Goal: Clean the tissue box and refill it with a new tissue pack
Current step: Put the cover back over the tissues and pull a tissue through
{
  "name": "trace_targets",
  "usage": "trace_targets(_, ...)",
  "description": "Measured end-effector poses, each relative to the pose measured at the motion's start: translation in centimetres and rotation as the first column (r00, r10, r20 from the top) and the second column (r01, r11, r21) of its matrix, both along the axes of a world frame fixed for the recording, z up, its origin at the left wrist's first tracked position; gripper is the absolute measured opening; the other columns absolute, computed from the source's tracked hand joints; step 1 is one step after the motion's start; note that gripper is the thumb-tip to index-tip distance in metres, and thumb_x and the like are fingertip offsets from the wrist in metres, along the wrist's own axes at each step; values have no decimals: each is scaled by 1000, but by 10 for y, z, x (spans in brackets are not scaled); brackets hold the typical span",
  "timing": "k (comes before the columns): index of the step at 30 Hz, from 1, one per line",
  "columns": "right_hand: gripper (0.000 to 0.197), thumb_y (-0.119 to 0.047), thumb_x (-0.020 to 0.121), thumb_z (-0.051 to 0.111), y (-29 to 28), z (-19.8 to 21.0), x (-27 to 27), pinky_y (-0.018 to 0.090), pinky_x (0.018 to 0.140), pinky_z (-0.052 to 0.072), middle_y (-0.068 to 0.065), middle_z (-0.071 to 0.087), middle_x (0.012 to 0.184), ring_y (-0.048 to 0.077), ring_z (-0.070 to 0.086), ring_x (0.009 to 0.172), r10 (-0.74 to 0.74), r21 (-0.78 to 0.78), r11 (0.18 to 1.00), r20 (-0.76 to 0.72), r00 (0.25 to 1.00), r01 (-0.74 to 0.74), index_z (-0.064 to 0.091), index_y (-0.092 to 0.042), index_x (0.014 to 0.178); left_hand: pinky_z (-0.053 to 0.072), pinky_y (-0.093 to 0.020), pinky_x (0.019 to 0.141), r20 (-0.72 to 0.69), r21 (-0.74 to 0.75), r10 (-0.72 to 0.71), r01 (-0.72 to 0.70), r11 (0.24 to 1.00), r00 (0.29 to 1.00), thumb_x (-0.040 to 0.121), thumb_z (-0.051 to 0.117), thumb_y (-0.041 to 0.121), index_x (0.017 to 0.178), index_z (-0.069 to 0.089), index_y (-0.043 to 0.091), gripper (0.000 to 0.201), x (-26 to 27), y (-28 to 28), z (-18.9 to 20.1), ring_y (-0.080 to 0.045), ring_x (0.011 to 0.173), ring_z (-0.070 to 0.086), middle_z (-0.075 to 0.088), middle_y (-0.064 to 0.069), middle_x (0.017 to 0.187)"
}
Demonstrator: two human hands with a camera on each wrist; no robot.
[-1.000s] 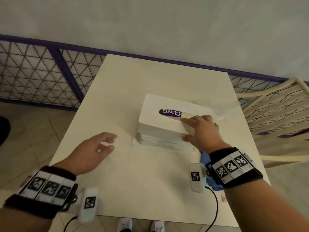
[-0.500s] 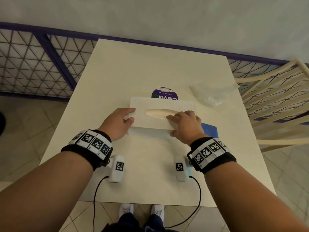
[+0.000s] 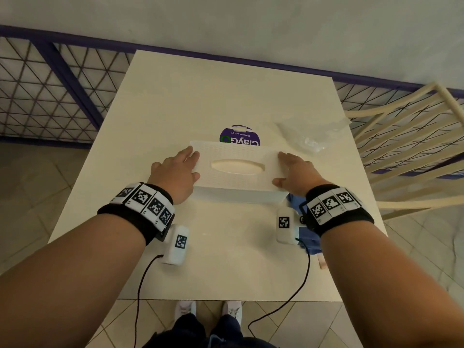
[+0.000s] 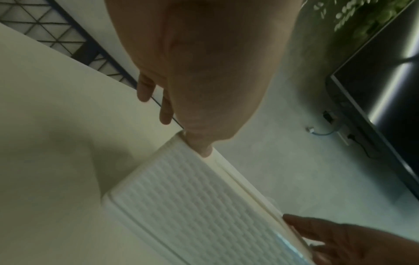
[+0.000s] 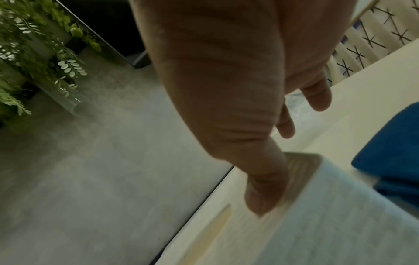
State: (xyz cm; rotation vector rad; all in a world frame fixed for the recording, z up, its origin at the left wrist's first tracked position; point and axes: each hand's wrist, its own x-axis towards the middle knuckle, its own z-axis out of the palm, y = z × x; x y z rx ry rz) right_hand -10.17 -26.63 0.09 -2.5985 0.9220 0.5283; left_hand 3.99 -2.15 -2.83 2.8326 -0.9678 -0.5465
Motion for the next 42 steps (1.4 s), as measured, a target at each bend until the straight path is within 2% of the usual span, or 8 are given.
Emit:
trace_targets(8, 84, -41, 81, 66, -4, 3, 10, 58, 100, 33, -16, 4, 158, 31, 33, 131, 135, -55, 988, -135, 982, -144, 16, -23, 146, 14, -53, 109, 31, 218, -3, -4, 976, 1000, 99, 27, 36, 149, 4, 32, 55, -2, -9, 8, -18, 119, 51, -4, 13, 159)
trace_targets(12, 85, -43, 80, 67, -8, 2, 9, 59, 102, 30, -19, 2, 158, 30, 34, 132, 135, -60, 988, -146, 980, -145, 16, -27, 146, 17, -54, 110, 29, 322, -45, 33, 946, 999, 100, 29, 30, 150, 5, 26, 55, -1, -19, 17, -14, 126, 43, -1, 7, 159)
trace_targets(20, 84, -45, 84, 61, -11, -2, 3, 63, 104, 24, -24, -6, 157, 29, 36, 132, 104, -23, 994, -134, 986, -108, 6, -36, 147, 20, -53, 109, -61, 203, 39, -26, 979, 997, 99, 35, 38, 147, 12, 28, 54, 2, -19, 14, -19, 121, 50, 1, 9, 158)
trace_targets(28, 85, -45, 85, 60, 0, 1, -4, 63, 107, 22, -22, -6, 157, 27, 36, 135, 108, 1, 994, -112, 988, -109, 4, -35, 148, 23, -54, 107, -70, 199, 58, -43, 979, 996, 98, 35, 42, 148, 11, 30, 56, -8, -8, 17, -17, 130, 41, 1, 11, 158)
trace_targets(33, 86, -52, 79, 64, 19, 2, -9, 58, 104, 30, -10, 9, 159, 29, 36, 132, 158, -111, 978, -150, 976, -176, 18, -25, 147, 19, -56, 109, -96, 193, 67, -47, 980, 993, 99, 32, 43, 149, 6, 33, 58, -16, 9, 14, -16, 135, 34, -5, 14, 158)
trace_targets(37, 50, -43, 84, 61, 38, 13, 8, 51, 103, 31, -2, 39, 145, 29, 38, 128, 150, -80, 987, 113, 982, -142, 47, -35, 131, 18, -58, 110, -118, 180, 66, -44, 983, 991, 98, 35, 41, 149, 7, 32, 59, -17, 10, 17, -15, 138, 31, -5, 14, 159)
trace_targets(39, 32, -38, 89, 54, 49, 10, 21, 52, 105, 28, -2, 33, 149, 28, 32, 132, 189, -65, 981, 124, 974, -182, 57, -37, 121, 17, -58, 111, -134, 172, 75, -51, 984, 988, 99, 36, 39, 150, 8, 31, 59, -17, 9, 18, -15, 139, 28, -5, 13, 159)
trace_targets(42, 41, -37, 91, 40, 63, -7, 39, 60, 109, 16, 0, 10, 159, 32, 11, 143, 175, -88, 979, -105, 979, -184, 51, -30, 130, 15, -57, 112, -147, 155, 79, -56, 986, 986, 99, 37, 38, 150, 7, 31, 59, -17, 9, 18, -16, 138, 31, -5, 13, 159)
